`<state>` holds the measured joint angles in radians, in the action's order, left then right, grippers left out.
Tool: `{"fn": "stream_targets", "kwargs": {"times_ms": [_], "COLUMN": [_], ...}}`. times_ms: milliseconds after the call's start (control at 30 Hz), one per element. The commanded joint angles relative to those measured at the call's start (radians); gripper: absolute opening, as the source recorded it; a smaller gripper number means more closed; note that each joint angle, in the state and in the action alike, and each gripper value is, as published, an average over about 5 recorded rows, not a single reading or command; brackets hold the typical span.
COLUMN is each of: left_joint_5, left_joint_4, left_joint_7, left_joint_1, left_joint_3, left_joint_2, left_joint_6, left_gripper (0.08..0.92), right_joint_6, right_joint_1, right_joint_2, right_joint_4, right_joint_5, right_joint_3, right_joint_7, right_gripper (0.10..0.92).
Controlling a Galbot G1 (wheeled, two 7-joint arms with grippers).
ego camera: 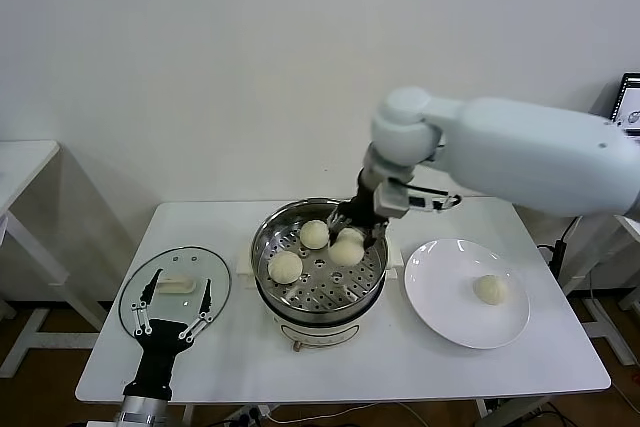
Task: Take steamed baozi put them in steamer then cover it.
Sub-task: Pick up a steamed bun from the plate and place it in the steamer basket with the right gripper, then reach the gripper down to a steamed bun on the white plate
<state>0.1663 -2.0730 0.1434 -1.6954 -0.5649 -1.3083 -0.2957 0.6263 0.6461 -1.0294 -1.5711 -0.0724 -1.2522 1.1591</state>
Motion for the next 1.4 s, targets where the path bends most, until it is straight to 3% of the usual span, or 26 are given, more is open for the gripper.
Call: {"fn": "stream_targets", "kwargs": {"times_ms": [33,800,1067,1200,1400], "left_joint_5": [-0.001,-0.002,-0.002,-0.002,-0.002], "left_joint_4": [-0.001,0.004,0.007,0.004,0.010], "left_joint_7": [0.000,0.004,0.004,0.004,0.003], "left_joint_1": [0.002,-0.001,0.001,0.000,0.008], "left_joint_3": [0.005,-0.003,-0.004,-0.006,-0.010], "left_joint_2": [-0.001,0.000,-0.001,-0.002,0.000], "left_joint_6": [-0.001,-0.016,-0.017,-0.016,-0.019], "left_gripper": [0.823,0.823,0.823,0.823,0.823], "right_joint_6": [0.135,0.145,0.118,0.071,-0.148], "right_joint_1": [-0.132,-0.192,-0.182,-0.172,-0.129], "right_joint_2": [-0.106,-0.138,-0.121,-0.075,0.094], "right_joint_4": [0.020,0.062,0.065,0.062,0.106], "right_joint_5": [-0.194,-0.240,-0.228,-0.142,0.138], "right_joint_3": [0.016,0.014,0.040,0.092,0.162], "right_joint_7": [-0.021,-0.018,-0.019,0.012,0.040], "right_gripper": [0.645,0.651,0.792,0.820,0.823]}}
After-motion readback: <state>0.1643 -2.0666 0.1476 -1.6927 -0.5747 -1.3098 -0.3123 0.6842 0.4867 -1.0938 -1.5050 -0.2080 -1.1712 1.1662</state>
